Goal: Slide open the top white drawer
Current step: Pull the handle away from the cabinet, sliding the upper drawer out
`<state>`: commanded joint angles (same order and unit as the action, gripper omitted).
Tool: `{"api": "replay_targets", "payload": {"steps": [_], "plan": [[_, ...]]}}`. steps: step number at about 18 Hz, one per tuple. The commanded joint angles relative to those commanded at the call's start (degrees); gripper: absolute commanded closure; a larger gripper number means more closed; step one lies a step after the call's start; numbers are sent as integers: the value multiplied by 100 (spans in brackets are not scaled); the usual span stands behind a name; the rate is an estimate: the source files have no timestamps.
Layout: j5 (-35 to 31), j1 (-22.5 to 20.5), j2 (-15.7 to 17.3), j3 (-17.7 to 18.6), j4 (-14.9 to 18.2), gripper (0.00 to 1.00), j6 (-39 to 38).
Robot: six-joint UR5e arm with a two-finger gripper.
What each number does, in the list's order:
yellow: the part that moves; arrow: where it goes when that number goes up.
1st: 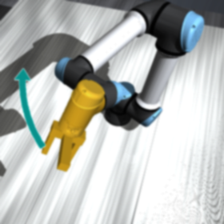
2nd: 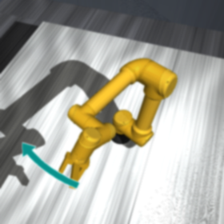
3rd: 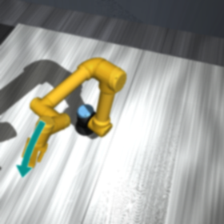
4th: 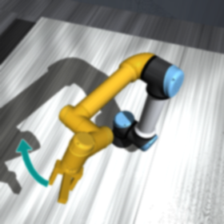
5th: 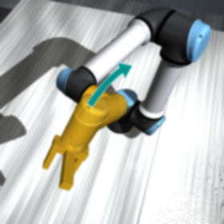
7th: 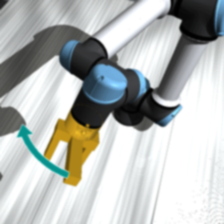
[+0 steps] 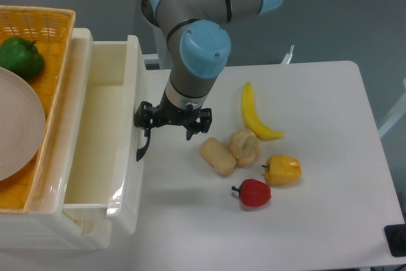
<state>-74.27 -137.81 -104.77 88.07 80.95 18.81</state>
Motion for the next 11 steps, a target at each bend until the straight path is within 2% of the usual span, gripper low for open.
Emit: {"api": "replay_targets", "payload": {"steps": [11], "plan": [[35, -228, 0, -9, 0, 0, 0]]}}
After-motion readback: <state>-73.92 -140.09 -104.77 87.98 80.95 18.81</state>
